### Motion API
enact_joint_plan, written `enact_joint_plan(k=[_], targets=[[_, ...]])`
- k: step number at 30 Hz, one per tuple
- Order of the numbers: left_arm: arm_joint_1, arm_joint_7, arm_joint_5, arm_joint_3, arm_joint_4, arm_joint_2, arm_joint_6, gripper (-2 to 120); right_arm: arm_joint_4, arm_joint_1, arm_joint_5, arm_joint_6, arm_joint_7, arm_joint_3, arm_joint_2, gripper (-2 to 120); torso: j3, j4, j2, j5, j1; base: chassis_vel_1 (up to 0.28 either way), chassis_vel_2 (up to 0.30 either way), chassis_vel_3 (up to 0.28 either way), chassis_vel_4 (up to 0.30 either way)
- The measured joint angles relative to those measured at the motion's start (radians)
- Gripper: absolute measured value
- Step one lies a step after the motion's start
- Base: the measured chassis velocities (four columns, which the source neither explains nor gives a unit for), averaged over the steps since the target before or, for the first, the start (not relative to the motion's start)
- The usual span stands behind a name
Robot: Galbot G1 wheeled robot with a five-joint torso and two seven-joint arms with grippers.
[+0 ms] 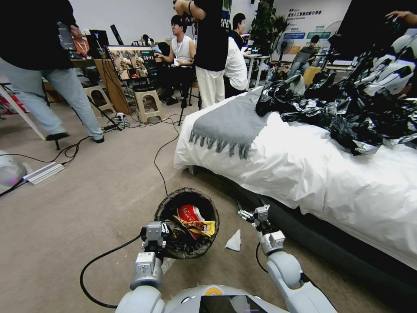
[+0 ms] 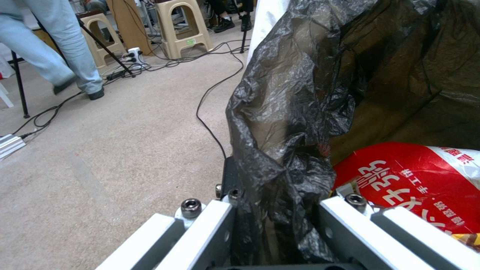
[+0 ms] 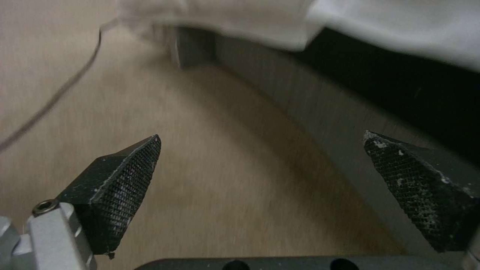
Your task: Pick up the trash bin, then pick up the garbage from the floor and place it into the trash bin.
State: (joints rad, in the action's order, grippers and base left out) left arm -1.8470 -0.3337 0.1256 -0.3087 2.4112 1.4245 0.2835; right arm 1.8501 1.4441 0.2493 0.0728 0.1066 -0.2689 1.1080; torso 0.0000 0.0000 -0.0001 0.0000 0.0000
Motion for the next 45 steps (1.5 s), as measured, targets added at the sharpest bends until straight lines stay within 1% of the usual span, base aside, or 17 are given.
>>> enact_joint_plan(k=[2,3,5,8,17,24,27,45], targets=[[0.0,0.0,0.001,0.0,-0.001,0.0,0.0,0,-0.048,-0.014,-0.002,0.027,-0.004,0.028,-0.009,100,0.0,0.0,0.0,0.0,0.0,0.0,0.0,0.0,0.0],[0.0,0.0,0.001,0.0,-0.001,0.0,0.0,0,-0.048,-0.014,-0.002,0.027,-0.004,0.028,-0.009,100,0.0,0.0,0.0,0.0,0.0,0.0,0.0,0.0,0.0],[0.0,0.0,0.002,0.0,-0.001,0.0,0.0,0,-0.128,-0.035,-0.006,0.058,-0.012,0.063,-0.004,100,0.0,0.0,0.0,0.0001,0.0,0.0,0.0,0.0,0.0],[-0.001,0.0,0.004,0.001,-0.001,0.002,0.0,0,-0.158,-0.039,-0.004,0.084,-0.031,0.07,0.003,100,0.0,0.0,0.0,0.0001,0.0,0.0,0.0,0.0,0.0],[0.0,0.001,0.011,0.01,-0.001,0.004,0.0,0,-0.188,-0.041,0.047,0.148,-0.082,0.069,0.018,100,0.0,0.0,0.0,0.0,0.0,0.0,0.0,0.0,0.0],[-0.001,0.001,0.019,0.016,-0.004,0.007,0.0,0,-0.218,-0.047,0.037,0.151,-0.122,0.07,0.033,100,0.0,0.0,0.0,-0.0001,0.0,0.0,0.0,0.0,0.0],[-0.003,0.001,0.023,0.016,-0.005,0.008,-0.001,0,-0.266,-0.065,0.011,0.136,-0.145,0.076,0.058,100,0.0,0.0,0.0,0.0,0.0,0.0,0.0,0.0,0.0],[-0.009,0.001,0.032,0.021,-0.004,0.011,-0.007,0,-0.429,-0.112,-0.025,0.098,-0.163,0.071,0.15,100,0.0,0.0,0.0,0.0,0.0,0.0,0.0,0.0,0.0]])
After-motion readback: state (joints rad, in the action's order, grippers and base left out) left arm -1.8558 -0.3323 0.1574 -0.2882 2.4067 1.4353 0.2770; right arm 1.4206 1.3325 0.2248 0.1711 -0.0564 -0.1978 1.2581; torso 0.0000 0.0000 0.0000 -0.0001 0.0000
